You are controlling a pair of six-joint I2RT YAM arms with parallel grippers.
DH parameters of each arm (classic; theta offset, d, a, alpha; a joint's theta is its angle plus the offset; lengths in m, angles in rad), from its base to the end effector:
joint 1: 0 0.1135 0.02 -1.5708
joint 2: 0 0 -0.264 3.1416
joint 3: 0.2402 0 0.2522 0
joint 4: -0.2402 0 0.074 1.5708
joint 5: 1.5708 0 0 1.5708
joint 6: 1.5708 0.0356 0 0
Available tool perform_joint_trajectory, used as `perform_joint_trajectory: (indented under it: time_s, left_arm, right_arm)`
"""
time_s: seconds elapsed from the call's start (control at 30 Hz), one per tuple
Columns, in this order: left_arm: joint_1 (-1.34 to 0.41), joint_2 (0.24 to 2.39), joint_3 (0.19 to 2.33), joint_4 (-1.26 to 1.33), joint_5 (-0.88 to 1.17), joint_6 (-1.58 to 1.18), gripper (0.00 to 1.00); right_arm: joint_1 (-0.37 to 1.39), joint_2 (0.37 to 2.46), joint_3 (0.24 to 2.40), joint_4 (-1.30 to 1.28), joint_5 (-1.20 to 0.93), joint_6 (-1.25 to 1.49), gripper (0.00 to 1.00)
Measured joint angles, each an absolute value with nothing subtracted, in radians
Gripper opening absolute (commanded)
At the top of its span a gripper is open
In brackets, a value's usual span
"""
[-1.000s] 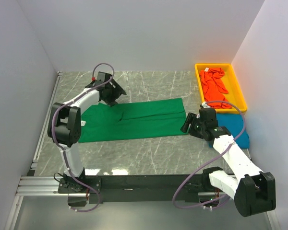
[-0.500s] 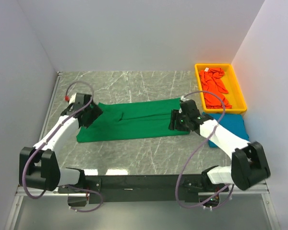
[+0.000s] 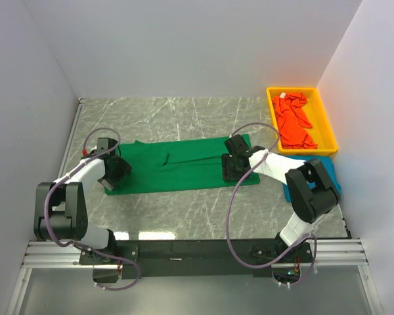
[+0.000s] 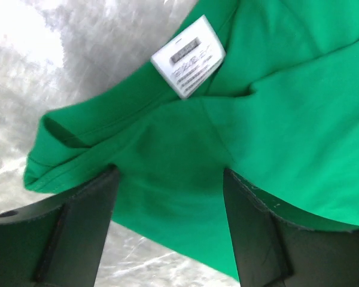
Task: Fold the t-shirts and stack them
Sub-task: Fold the tshirt
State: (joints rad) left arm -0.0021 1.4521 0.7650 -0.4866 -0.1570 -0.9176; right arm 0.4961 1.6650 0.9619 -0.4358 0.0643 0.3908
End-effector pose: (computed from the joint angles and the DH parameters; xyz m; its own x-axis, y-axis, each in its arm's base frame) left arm 0.2584 0.0050 0.1660 -0.5141 -0.7833 -0.3495 -0.7678 0.6019 -0.2195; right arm 0.2793 0.1486 0.1642 -0.9104 -0.0605 -0.4093 -0.1131 0.9880 0.1055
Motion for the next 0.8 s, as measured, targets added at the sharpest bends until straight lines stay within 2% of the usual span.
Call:
perform_joint_trajectory:
  time_s: [0.17, 0.5, 0.67, 0.8]
  left_arm:
    - [0.044, 1.517, 0.828, -0.500, -0.133, -0.912, 0.77]
    - [0.081, 1.787, 1.129, -0.596, -0.155, -0.824, 0.77]
    - [0.097, 1.975, 1.390, -0.685, -0.162, -0.766, 0.78]
    - [0.099, 2.129, 1.622, -0.731, -0.158, -0.718, 0.81]
  right_arm:
    - [0.515, 1.675, 0.962, -0.441, 0.066, 0.366, 0.65]
    - [0.637, 1.661, 0.950, -0.496, 0.005, 0.319, 0.66]
    - [0.800, 1.678, 0.984, -0.583, -0.125, 0.315, 0.68]
    - [0.964, 1.813, 1.150, -0.686, -0.247, 0.306, 0.69]
